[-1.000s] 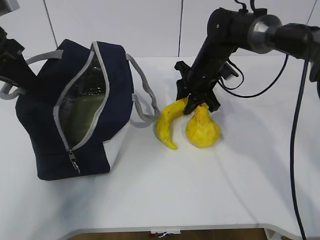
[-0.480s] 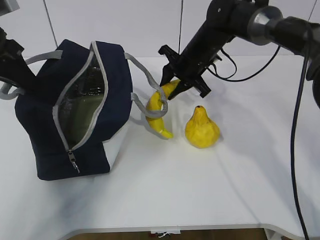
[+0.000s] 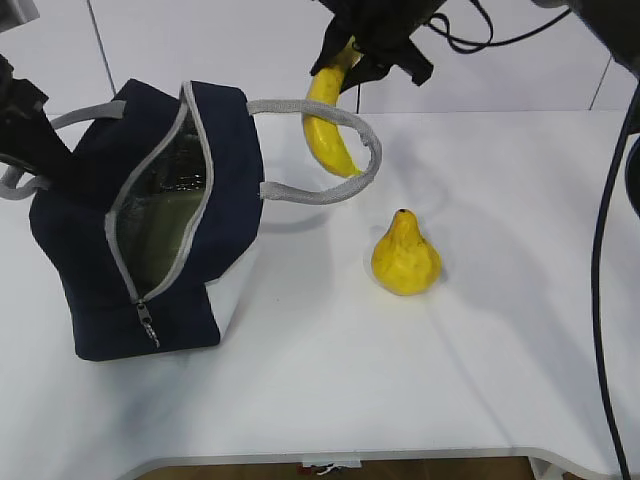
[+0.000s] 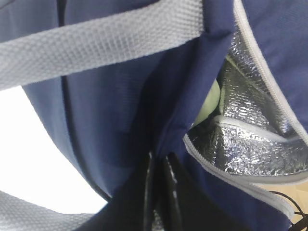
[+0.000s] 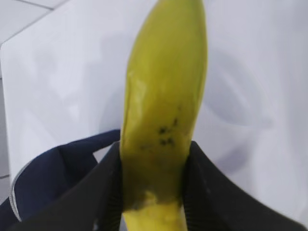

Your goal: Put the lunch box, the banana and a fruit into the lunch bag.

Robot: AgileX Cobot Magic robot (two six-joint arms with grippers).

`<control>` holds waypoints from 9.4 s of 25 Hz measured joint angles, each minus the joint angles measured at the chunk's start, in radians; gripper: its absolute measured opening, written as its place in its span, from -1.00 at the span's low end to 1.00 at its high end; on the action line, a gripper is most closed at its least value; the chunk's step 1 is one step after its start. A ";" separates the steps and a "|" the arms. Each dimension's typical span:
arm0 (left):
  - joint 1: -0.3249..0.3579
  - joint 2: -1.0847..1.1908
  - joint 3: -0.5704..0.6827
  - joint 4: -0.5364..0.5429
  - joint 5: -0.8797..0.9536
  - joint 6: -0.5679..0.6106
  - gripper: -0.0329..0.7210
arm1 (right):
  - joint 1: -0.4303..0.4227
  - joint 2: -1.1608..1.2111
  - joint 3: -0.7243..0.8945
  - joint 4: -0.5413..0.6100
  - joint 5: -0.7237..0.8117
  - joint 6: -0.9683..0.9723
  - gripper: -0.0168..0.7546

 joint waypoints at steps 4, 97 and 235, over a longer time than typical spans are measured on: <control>0.000 0.000 0.000 0.000 0.004 0.000 -0.92 | 0.000 0.000 -0.082 -0.120 0.015 -0.036 -0.26; 0.088 0.000 0.000 -0.318 -0.053 -0.005 -0.92 | 0.099 -0.022 -0.281 0.067 0.017 -0.582 0.31; 0.088 0.000 0.000 -0.284 0.027 -0.011 -0.92 | 0.126 -0.219 0.528 0.574 -0.127 -1.020 -0.38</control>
